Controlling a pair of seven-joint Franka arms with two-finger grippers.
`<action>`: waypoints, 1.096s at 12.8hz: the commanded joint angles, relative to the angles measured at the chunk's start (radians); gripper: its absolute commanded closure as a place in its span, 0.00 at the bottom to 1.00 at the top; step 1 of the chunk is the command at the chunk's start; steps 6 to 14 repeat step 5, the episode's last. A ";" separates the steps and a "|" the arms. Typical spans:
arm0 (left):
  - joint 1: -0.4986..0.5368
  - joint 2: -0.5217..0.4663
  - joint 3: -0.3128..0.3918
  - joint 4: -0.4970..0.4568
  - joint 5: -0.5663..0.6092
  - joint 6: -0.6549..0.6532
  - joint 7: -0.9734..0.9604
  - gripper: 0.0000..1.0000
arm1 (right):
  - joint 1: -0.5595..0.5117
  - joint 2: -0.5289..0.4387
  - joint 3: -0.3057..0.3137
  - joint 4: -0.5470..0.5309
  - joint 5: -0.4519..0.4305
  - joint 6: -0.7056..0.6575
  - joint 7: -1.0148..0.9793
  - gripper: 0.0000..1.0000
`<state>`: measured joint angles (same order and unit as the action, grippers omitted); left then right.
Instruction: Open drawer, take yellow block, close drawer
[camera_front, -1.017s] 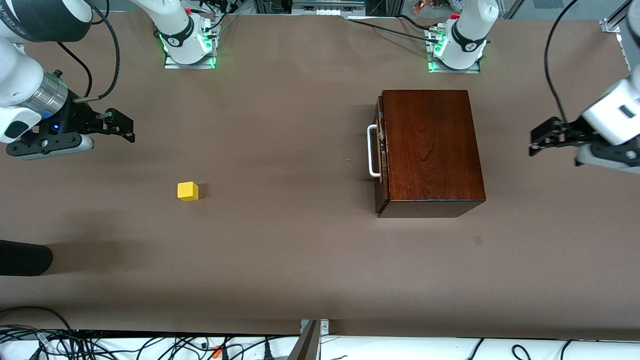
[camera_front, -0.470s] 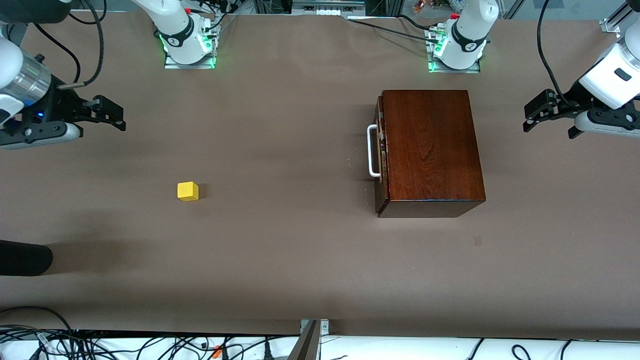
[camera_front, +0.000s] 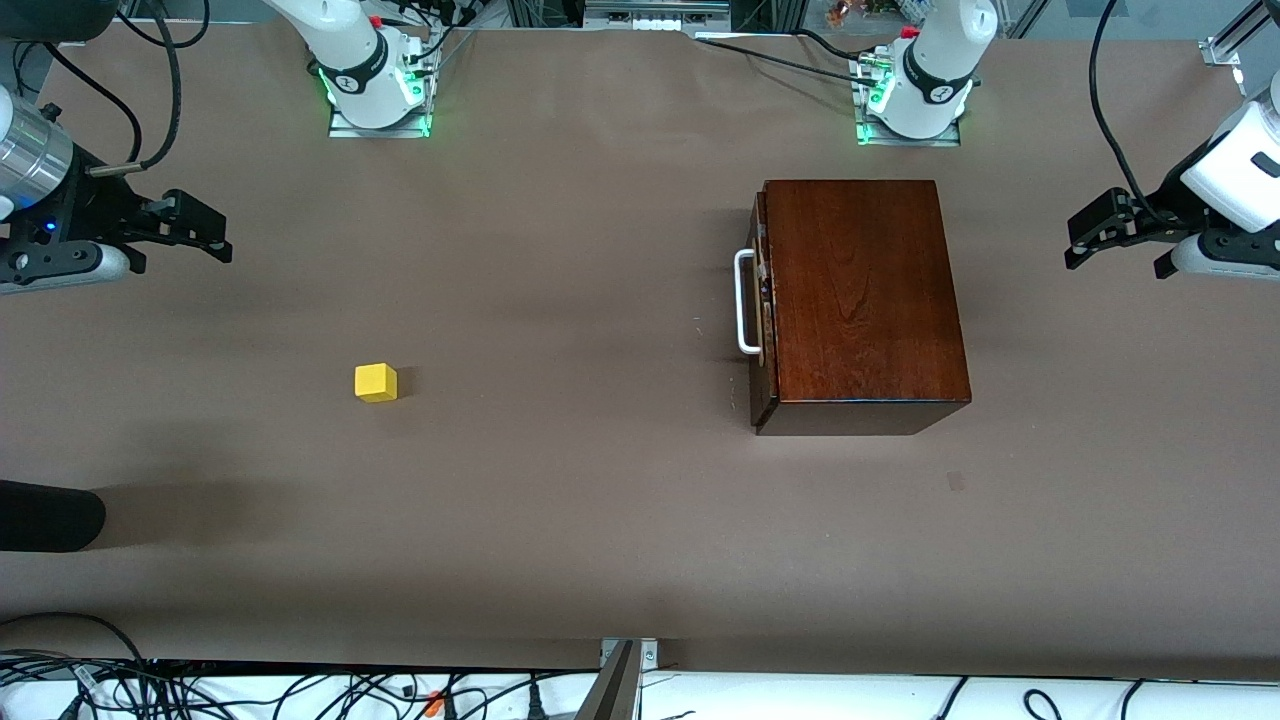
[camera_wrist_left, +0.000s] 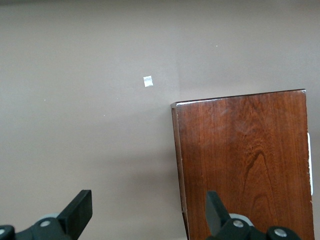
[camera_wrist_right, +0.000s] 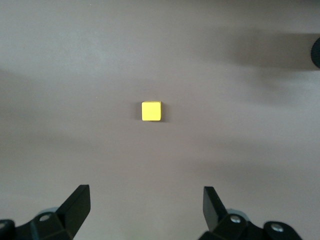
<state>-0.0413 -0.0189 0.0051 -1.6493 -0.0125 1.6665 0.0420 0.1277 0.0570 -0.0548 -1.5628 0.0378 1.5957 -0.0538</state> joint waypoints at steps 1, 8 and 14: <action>0.003 -0.004 -0.017 0.003 0.025 -0.014 -0.004 0.00 | -0.011 0.023 0.004 0.029 -0.006 -0.020 0.005 0.00; 0.003 -0.004 -0.016 0.003 0.025 -0.030 -0.004 0.00 | -0.010 0.023 0.004 0.027 -0.013 -0.026 0.014 0.00; 0.003 -0.004 -0.016 0.003 0.025 -0.030 -0.004 0.00 | -0.010 0.023 0.004 0.027 -0.013 -0.026 0.014 0.00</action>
